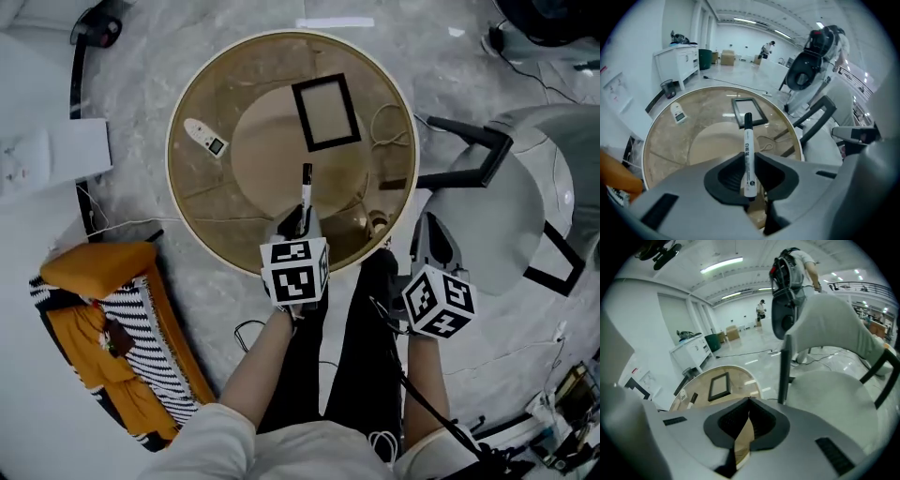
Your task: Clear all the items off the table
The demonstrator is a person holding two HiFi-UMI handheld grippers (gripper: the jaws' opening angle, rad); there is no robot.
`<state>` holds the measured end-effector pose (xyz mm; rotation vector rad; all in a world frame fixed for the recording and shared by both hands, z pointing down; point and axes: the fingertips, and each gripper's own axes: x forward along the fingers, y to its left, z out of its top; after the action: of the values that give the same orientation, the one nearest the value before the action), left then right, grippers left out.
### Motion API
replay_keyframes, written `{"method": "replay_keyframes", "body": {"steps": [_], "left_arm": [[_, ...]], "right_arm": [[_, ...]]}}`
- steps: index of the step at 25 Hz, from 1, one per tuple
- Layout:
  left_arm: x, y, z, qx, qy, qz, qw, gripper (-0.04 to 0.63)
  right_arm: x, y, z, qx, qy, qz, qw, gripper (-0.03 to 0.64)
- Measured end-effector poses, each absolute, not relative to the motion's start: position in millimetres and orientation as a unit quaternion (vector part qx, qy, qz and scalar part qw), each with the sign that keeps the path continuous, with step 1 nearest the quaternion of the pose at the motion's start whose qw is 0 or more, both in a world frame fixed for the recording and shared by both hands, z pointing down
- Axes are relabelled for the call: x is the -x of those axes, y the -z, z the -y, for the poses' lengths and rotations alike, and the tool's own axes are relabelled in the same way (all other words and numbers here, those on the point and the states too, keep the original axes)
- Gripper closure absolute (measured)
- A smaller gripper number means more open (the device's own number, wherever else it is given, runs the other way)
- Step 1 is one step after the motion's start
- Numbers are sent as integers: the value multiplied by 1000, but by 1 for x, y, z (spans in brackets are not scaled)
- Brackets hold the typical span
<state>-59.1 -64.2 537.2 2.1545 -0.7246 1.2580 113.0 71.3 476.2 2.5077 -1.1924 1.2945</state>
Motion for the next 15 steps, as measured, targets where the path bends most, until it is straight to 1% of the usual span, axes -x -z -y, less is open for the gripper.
{"method": "replay_keyframes", "body": {"steps": [6,15], "left_arm": [[-16,-537,-11,-819,-492,180,232,525],[-106,-553,-118,-831,-525,71,168,525]], "right_arm": [[-159,-479,-158,-857,-424,294,-8,592],[-204,-497,-268,-872,-439,216,-38,594]]}}
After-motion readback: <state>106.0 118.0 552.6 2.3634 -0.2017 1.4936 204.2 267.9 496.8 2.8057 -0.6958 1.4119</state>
